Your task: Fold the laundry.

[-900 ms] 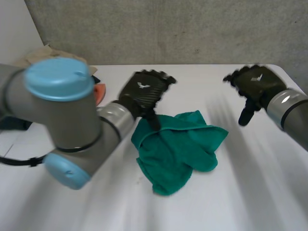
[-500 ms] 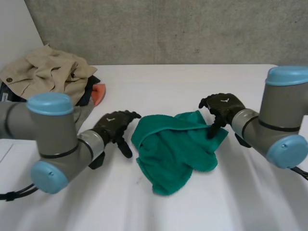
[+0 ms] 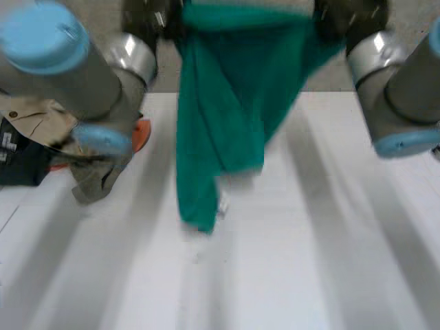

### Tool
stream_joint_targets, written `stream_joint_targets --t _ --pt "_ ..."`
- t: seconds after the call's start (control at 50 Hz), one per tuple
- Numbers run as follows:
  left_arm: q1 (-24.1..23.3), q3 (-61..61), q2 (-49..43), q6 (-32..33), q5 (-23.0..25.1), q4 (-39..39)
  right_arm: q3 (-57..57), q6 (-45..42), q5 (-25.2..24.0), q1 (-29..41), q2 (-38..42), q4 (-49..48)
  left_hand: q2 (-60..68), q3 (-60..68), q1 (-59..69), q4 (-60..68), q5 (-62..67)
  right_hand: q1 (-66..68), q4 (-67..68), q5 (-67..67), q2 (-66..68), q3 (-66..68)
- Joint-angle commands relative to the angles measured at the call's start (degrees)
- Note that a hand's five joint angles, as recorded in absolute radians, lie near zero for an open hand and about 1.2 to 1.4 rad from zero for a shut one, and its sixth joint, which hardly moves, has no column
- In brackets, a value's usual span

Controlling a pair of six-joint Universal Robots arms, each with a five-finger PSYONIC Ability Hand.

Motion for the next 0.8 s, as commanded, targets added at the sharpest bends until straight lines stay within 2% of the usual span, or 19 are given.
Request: stream_joint_targets --t 0.02,0.12,0.16,0.3,0.34,0.38,0.44,0.48,0.5,0.58,0.68,0.8 --pt "-1.3 -8.2 10.8 0.5 0.4 7.7 2.3 -0.2 1.7 -0.1 -6.9 -7.8 11.7 12.0 15.0 11.4 14.0 15.1 11.6 13.4 12.8 11.9" --pt "-1.7 -18.1 15.3 2.5 0.4 7.1 7.9 -0.6 -0.6 -0.1 -7.9 -4.7 11.7 12.0 15.0 11.4 14.0 15.1 11.6 13.4 12.8 11.9" --pt "-2.1 -27.2 17.5 5.5 0.2 6.9 12.5 -0.8 -2.7 -0.1 -8.3 -1.0 11.7 12.0 15.0 11.4 14.0 15.1 11.6 13.4 12.8 11.9" --pt "-5.3 -44.7 15.4 12.6 0.4 7.0 22.8 -2.0 -4.5 -0.1 -7.3 8.0 9.9 10.2 13.2 9.6 12.2 15.1 11.6 13.4 12.8 11.9" --pt "-6.3 -46.7 13.0 14.1 0.4 7.0 26.6 -3.5 -4.6 -0.1 -5.9 9.1 1.7 2.0 5.0 1.4 4.0 15.1 11.6 13.4 12.8 11.9" --pt "-8.1 -48.1 8.8 15.9 0.2 6.8 28.6 -4.9 -4.6 -0.5 -4.0 9.3 -12.8 -12.5 -9.5 -13.1 -10.5 15.1 11.6 13.4 12.8 11.9" --pt "-8.8 -49.0 5.6 17.1 -0.1 5.2 31.9 -7.4 -4.5 -0.9 -1.7 9.4 -30.8 -30.5 -27.4 -31.0 -28.4 15.1 11.6 13.4 12.8 11.9" --pt "-8.5 -49.6 5.1 17.1 -0.1 3.7 33.5 -8.7 -4.5 -0.9 -1.4 9.4 -38.0 -37.8 -34.7 -38.3 -35.7 15.1 11.6 13.4 12.8 11.9" --pt "-8.1 -50.0 5.3 17.0 0.0 2.0 33.9 -9.0 -4.5 -0.9 -1.4 9.5 -45.7 -45.4 -42.4 -46.0 -43.4 15.1 11.6 13.4 12.8 11.9" --pt "-5.3 -51.5 8.6 16.7 0.6 -1.1 34.8 -9.9 -4.5 -1.6 -1.4 9.6 -56.1 -55.8 -52.7 -56.3 -53.7 15.1 11.6 13.4 12.8 11.9" --pt "1.4 -55.4 15.1 16.8 3.1 -1.5 35.0 -10.5 -4.7 -5.4 -1.6 10.0 -56.4 -56.1 -53.1 -56.7 -54.1 15.1 11.6 13.4 12.8 11.9" --pt "10.2 -57.6 17.4 17.1 12.4 -1.8 34.8 -11.0 -4.7 -8.1 -1.6 10.0 -49.4 -49.1 -46.0 -49.7 -47.0 15.1 11.6 13.4 12.8 11.9"
